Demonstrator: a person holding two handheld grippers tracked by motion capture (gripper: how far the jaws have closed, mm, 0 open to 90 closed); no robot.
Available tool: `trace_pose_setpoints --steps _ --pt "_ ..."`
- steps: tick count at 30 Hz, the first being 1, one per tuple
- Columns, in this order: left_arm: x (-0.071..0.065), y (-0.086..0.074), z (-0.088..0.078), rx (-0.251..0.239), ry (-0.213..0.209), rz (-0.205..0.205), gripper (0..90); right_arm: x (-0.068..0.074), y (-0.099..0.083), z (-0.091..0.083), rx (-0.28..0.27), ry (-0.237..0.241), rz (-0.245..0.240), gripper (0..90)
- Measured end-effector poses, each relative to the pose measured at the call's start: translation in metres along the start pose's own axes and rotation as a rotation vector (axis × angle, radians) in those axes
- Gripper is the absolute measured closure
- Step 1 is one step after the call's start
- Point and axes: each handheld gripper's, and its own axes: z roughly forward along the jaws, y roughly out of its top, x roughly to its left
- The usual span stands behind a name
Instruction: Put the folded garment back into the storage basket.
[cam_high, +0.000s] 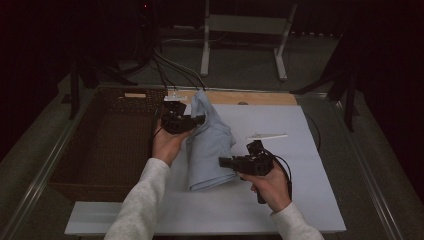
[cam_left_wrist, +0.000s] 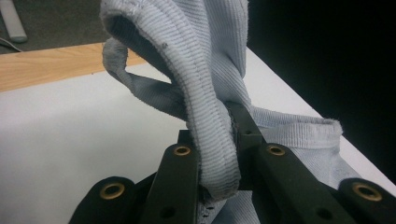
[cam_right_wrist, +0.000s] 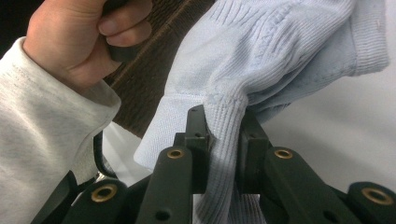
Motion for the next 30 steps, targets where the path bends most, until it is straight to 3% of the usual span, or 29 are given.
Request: trace_pose_setpoints --steps 30 --pt "0.015 0.015 -0.03 -0.033 0.015 -0.021 83.4 0.02 0.026 0.012 -0.003 0.045 -0.038 78.8"
